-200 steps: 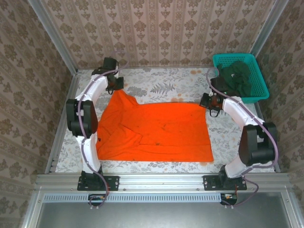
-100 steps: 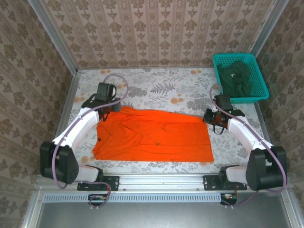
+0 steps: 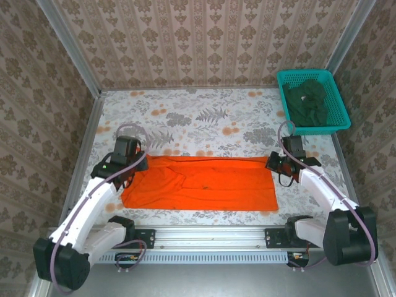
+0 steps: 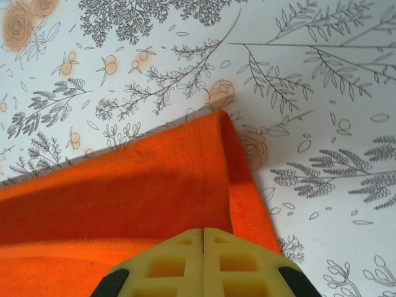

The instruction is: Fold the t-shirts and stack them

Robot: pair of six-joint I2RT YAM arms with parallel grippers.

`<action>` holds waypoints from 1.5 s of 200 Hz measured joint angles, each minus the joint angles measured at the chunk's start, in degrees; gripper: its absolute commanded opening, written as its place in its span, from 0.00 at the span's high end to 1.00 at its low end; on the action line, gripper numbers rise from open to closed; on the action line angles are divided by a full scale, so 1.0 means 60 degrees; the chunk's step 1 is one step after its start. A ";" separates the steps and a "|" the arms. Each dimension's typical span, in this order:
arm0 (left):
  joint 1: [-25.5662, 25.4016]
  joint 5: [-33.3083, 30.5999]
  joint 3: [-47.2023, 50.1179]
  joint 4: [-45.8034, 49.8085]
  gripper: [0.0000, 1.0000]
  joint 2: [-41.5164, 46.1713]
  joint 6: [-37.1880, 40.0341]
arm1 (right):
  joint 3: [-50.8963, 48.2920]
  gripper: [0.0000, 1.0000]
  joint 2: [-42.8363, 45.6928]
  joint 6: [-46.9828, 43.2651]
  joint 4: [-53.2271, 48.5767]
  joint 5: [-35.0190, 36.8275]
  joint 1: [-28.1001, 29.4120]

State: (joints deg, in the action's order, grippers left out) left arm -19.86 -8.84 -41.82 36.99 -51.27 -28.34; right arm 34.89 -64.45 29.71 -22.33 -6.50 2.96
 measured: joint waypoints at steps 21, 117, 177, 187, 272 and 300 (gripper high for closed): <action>-0.0018 -0.0127 0.0586 0.0769 0.48 0.1169 -0.0969 | -0.0433 0.79 0.0441 0.0393 0.0022 0.0000 -0.0248; 0.1585 0.0022 -0.1035 0.1078 0.44 -0.1271 -0.0823 | -0.0299 0.62 -0.0259 0.2120 0.0488 -0.0259 -0.0437; 0.3093 0.1373 -0.2994 0.1027 0.41 -0.5960 0.0645 | 0.1847 0.65 -0.3705 0.1789 0.0663 -0.0586 0.1231; 0.3362 0.1548 -0.3024 0.1013 0.43 -0.6186 0.0776 | 0.2091 0.65 -0.4149 0.1759 0.0674 -0.0586 0.1290; 0.3577 0.3614 -0.3672 0.0098 0.82 -0.8014 0.1118 | 0.3071 0.66 -0.5581 0.1585 0.0656 -0.0590 0.1282; 0.3690 0.3461 -0.3705 -0.0109 0.95 -0.8215 0.1082 | 0.3391 0.66 -0.5836 0.1625 0.0605 -0.0576 0.1271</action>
State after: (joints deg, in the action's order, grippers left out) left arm 2.28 11.92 -64.05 36.34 -100.55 -21.85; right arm 55.24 -99.46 39.46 -18.70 -9.96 10.59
